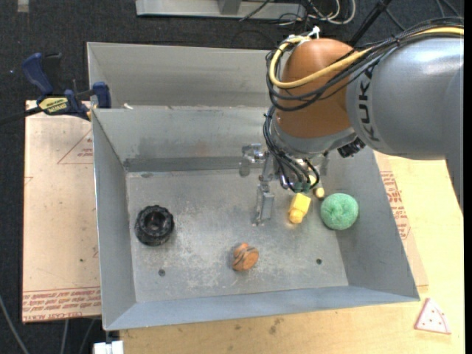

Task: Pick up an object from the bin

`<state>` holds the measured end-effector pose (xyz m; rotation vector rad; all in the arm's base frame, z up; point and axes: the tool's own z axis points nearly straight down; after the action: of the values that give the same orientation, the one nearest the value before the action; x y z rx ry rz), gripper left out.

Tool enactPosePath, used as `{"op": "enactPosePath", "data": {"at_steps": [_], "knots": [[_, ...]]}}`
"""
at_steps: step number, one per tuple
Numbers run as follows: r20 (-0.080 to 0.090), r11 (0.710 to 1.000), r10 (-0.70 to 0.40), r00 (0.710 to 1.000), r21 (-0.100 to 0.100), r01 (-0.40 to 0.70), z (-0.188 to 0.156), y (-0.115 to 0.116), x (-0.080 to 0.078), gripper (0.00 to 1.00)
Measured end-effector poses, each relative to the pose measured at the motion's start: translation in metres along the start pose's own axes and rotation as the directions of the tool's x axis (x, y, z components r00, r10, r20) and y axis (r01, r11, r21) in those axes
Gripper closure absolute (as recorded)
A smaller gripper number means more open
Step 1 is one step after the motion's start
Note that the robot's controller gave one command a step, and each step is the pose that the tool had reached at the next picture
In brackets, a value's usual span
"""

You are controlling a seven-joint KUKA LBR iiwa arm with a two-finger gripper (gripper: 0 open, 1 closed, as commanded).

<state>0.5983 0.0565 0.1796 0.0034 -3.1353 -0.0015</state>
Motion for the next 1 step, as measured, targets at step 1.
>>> {"op": "enactPosePath", "data": {"at_steps": [1], "knots": [[0.008, 1.000, 0.001, 1.000, 0.000, -0.001, -0.0048, -0.0002, -0.0017, 0.00]]}}
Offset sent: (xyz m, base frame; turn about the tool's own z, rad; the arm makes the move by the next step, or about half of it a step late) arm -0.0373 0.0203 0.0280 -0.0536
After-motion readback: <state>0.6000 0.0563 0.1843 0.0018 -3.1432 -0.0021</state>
